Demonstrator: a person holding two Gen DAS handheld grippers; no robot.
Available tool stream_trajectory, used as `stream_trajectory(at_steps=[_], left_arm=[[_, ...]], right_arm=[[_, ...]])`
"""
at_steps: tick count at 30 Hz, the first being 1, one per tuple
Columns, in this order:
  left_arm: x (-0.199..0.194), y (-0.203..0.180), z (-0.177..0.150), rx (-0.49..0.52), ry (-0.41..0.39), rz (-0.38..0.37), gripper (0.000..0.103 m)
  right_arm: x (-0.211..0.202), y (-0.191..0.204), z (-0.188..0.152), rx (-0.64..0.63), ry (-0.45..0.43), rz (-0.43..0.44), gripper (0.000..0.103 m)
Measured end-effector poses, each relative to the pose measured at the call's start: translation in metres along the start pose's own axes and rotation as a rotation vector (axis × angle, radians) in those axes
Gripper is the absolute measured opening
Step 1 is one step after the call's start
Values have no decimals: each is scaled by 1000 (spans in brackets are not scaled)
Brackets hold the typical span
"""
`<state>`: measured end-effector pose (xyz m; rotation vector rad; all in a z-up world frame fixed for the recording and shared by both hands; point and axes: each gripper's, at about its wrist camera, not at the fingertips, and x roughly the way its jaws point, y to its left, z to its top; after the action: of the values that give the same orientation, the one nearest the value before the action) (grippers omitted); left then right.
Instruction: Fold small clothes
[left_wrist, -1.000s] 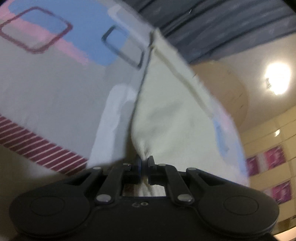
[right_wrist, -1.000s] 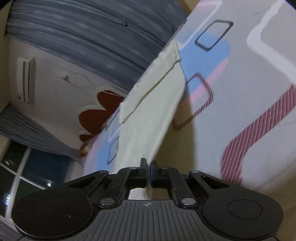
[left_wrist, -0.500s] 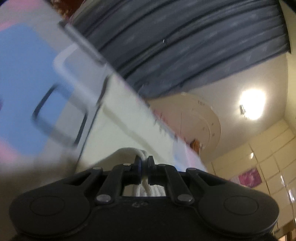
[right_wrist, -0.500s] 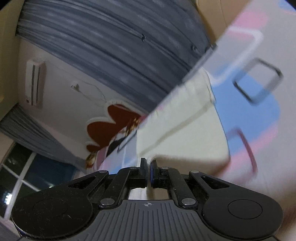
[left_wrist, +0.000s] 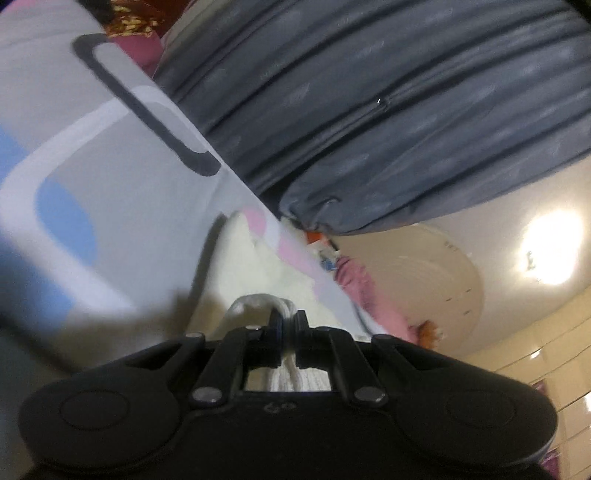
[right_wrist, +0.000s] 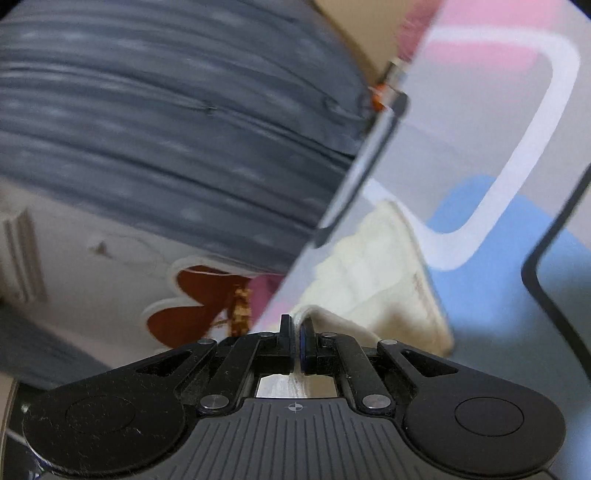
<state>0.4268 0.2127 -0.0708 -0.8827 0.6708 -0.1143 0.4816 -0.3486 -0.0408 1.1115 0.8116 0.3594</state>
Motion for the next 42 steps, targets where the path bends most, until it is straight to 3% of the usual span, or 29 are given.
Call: stream_trajectory(at_steps=[3,4,5,7,8,10,12,14,17,19,23,26,28,31,34,37,42], left_arm=[[29,-4,9,87,-8,52,11],[35,-7,10,132,-50,80,28],[37,-10,9,164,-89,106,60],[31,-17,5,229,-177,139,83],[27,-20,4,269,-190,137,80],[25,-25,4,326,-190,141,74],[27,-31,5,385,-178,134,69],[23,-35,2,437,-160,111,66],[2,-33,-11,575,-157,124,65],[-7,-27,-20,616,-137,157,61],[-13,-20,-40,704,-81,199,56],[9,-40,-49,868,-38,244,54],[26,-56,-45,906,-51,251,56],[58,-62,-26,824,-51,302,55],[61,-55,-14,707,-67,328,55],[42,-50,-19,753,-101,277,55],[30,-56,-39,957,-47,244,55]], right_arm=[[35,-22,20,3,7,-4,3],[42,-28,26,-9,-10,27,3],[47,-32,30,-25,-46,64,4],[48,-38,36,-26,-107,52,68],[44,-40,37,-50,-162,62,97],[40,-35,42,-151,-167,66,92],[39,-23,40,-266,-130,44,57],[38,-7,32,-438,-105,-3,48],[27,7,11,-720,-84,-95,48],[25,7,-2,-823,-35,-119,48],[16,-4,-23,-912,6,-152,48],[28,0,-37,-1015,44,-184,48],[44,4,-44,-1068,41,-196,48],[73,10,-31,-1046,-2,-257,48],[78,7,0,-851,-41,-247,48],[48,5,9,-816,-80,-172,48],[37,-3,-14,-1050,53,-218,48]])
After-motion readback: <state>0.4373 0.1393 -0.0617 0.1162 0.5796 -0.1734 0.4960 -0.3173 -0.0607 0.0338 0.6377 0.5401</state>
